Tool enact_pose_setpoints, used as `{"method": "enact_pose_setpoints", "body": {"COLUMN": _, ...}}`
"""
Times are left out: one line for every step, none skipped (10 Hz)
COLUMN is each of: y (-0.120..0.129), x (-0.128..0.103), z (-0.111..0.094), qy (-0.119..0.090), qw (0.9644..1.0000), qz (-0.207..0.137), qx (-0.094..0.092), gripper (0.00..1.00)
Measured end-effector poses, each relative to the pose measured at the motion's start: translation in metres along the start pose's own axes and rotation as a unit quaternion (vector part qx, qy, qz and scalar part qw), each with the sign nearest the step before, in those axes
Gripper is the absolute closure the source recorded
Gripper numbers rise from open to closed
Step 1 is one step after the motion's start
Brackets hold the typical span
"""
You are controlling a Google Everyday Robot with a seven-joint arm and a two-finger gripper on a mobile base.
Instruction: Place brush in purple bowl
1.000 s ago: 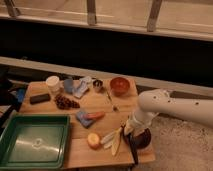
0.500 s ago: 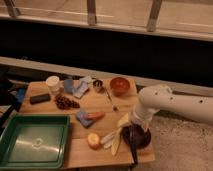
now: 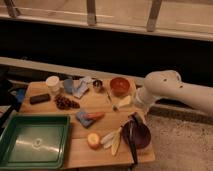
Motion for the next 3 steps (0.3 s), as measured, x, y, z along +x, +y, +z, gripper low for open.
{"method": "enact_pose_setpoints", "body": {"y": 0.022, "x": -0.023, "z": -0.007, "qy": -0.015, "qw": 0.9997, "qz": -0.001, "qx": -0.019, "gripper": 0.2}}
{"method": "enact_pose_setpoints", "body": {"y": 0.032, "x": -0.031, "z": -0.01, "qy": -0.02, "qw": 0.9994, "qz": -0.003, "qx": -0.028, "gripper": 0.2}}
{"method": "enact_pose_setpoints", "body": {"y": 0.036, "x": -0.035, "z": -0.011, "qy": -0.022, "qw": 0.9993, "qz": -0.003, "qx": -0.031, "gripper": 0.2}}
